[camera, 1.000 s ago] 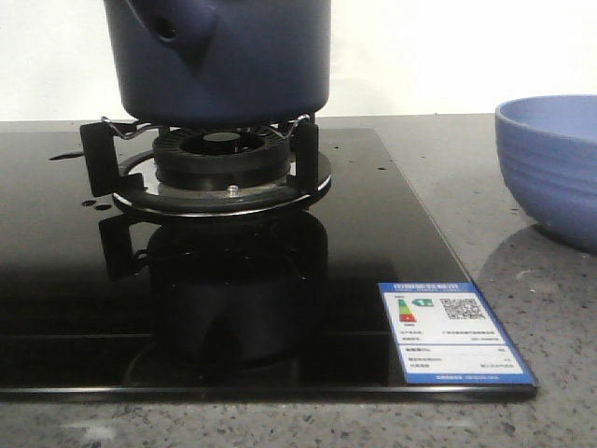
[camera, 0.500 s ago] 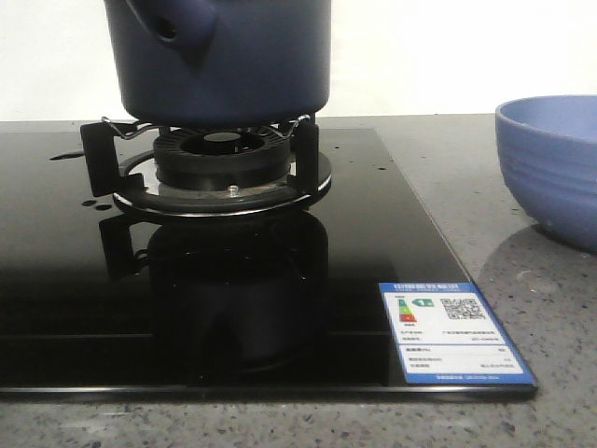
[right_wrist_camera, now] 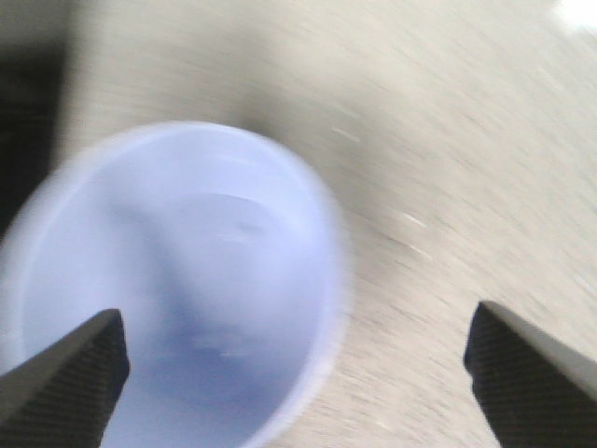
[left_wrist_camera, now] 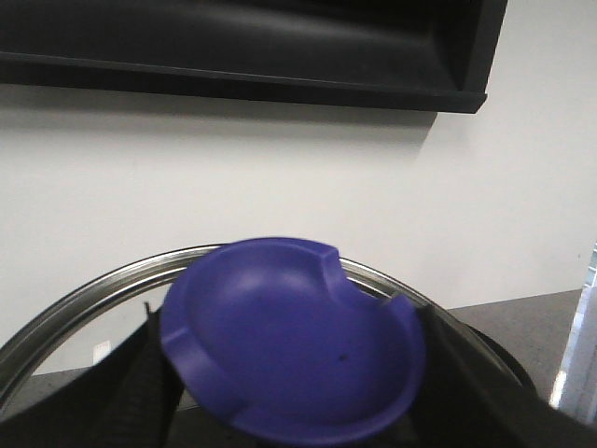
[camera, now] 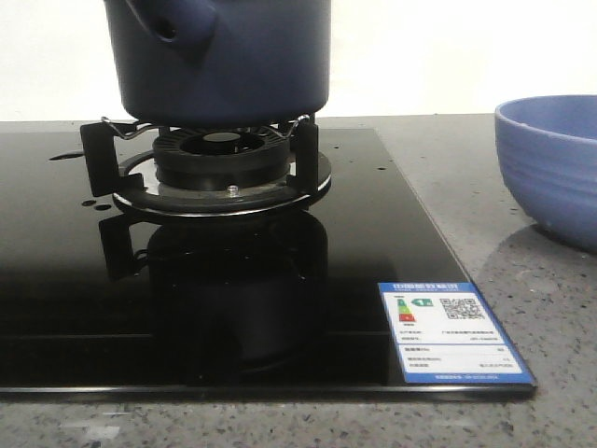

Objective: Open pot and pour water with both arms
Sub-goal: 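Close the right gripper on the light blue bowl's rim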

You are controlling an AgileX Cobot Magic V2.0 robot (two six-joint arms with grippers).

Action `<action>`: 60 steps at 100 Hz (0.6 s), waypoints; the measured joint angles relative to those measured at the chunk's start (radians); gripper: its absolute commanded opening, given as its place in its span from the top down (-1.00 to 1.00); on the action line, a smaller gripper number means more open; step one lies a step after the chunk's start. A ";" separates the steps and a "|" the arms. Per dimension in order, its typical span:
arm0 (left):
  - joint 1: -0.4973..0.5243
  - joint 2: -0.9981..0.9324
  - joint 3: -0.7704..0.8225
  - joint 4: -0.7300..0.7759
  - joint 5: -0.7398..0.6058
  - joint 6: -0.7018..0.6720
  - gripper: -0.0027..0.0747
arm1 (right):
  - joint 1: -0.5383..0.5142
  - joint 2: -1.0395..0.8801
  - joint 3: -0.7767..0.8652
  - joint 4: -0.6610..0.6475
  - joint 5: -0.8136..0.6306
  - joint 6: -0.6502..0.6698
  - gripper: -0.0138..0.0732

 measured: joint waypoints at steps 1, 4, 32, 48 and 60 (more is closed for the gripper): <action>0.000 0.000 0.000 0.000 -0.002 0.000 0.23 | -0.005 0.010 0.000 0.000 0.000 0.000 -0.86; 0.000 0.000 0.000 -0.001 -0.002 0.000 0.23 | -0.029 0.029 0.000 0.002 0.007 0.004 -0.86; -0.020 0.000 0.002 -0.014 -0.043 -0.001 0.23 | -0.068 0.190 -0.002 0.079 -0.020 0.010 -0.86; -0.028 0.000 0.002 -0.016 -0.051 -0.002 0.23 | -0.068 0.283 -0.002 0.092 -0.026 0.010 -0.68; -0.028 0.000 0.002 -0.016 -0.053 -0.004 0.23 | -0.068 0.325 -0.002 0.094 -0.028 0.010 -0.23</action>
